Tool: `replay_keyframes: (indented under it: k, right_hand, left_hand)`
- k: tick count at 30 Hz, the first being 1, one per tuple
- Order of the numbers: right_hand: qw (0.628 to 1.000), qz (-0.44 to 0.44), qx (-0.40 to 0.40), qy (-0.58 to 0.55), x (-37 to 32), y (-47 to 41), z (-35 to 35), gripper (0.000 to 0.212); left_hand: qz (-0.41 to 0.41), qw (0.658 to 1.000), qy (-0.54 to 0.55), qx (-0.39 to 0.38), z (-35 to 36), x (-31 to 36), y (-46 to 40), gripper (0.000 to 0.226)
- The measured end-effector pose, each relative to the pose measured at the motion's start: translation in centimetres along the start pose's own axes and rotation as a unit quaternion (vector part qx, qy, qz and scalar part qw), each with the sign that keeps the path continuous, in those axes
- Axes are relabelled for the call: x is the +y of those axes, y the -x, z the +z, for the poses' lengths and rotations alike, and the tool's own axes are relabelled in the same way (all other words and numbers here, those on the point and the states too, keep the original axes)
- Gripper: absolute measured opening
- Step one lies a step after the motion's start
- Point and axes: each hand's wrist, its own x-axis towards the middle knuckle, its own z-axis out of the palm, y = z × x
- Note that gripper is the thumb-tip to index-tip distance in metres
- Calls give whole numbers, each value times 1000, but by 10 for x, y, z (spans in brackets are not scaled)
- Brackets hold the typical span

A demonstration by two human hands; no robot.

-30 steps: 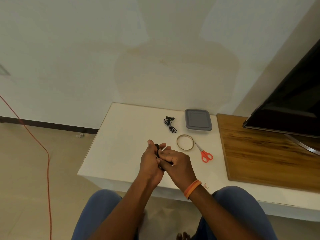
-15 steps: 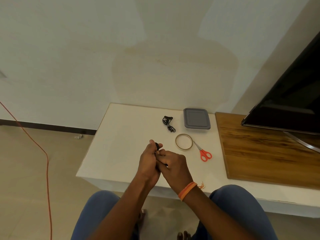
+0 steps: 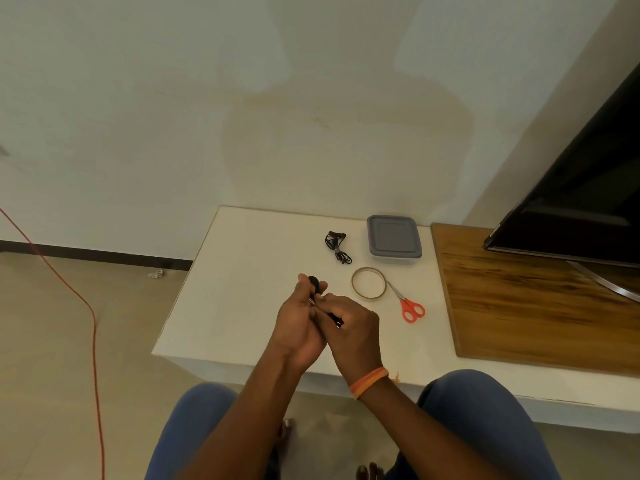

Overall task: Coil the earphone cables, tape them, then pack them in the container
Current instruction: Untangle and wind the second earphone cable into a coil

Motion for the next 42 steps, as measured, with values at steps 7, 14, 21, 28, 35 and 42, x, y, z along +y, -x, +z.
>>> replay_keyframes:
  k: [7,14,21,28,35,42]
  right_hand:
    - [998,-8,31,46,5,-12,-5,13]
    - [998,51,-46,12,12,-40,-27,9]
    - [973,187,-95,-96,10,-48,-30,5]
    - [829,393,42,-395,-3,-65,-42,9]
    - [872,366,41,-324,14,-57,-23,10]
    - [850,387,99,-342,51,-85,-15,7]
  left_hand:
    - [-19,998,-56,-20,2,0,-9,40]
    - [-41,956,-284,-54,-15,37,-19,29]
    - [53,924,-377,23,0,47,-19,49]
    - [23,937,-343,-60,-8,43,-23,42]
    - [32,969,-242,-46,13,8,-33,31]
    - [28,974,-219,53,12,8,-56,26]
